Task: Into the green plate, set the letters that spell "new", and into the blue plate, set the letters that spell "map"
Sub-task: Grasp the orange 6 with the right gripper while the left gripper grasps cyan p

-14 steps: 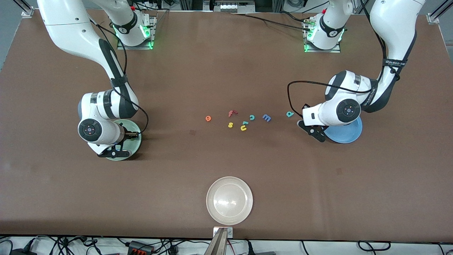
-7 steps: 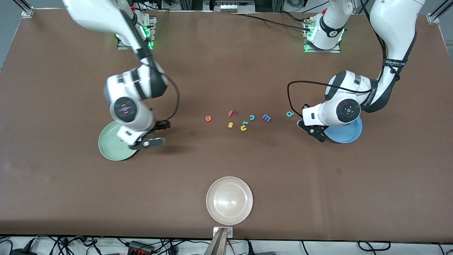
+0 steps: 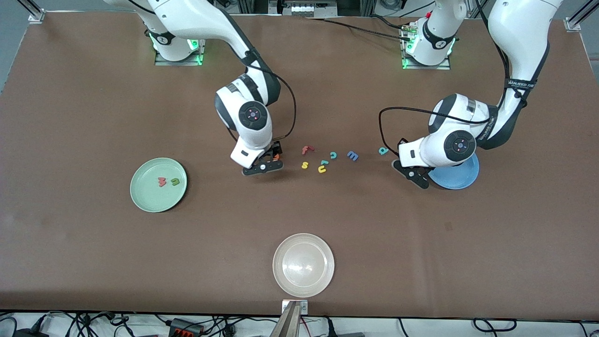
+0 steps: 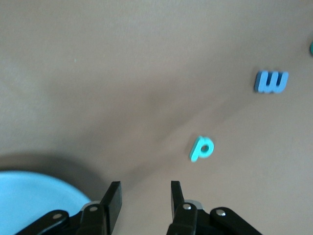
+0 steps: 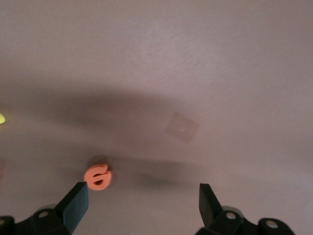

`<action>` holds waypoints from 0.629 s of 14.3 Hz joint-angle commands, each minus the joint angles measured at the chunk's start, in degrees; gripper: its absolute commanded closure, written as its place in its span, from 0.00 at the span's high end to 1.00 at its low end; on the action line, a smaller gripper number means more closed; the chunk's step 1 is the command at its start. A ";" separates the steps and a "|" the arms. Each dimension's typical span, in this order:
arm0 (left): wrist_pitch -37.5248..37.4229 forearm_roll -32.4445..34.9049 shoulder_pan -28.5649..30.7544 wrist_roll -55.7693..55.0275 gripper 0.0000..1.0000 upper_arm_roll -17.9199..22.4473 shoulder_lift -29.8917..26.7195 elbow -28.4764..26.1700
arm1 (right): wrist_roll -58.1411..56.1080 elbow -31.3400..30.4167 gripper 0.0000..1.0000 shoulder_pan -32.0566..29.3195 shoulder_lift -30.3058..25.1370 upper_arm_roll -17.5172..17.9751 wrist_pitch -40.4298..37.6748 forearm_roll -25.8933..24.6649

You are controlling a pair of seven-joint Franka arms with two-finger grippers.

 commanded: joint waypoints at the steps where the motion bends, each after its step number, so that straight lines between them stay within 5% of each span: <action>1: 5.85 1.59 -0.21 -2.45 0.63 -0.62 2.64 -1.85 | 1.39 0.57 0.91 0.93 0.76 -0.54 0.18 1.28; 9: 10.61 4.21 -5.57 -8.35 0.61 -0.62 1.77 -7.48 | 4.29 0.74 0.85 2.16 2.52 0.25 0.62 5.76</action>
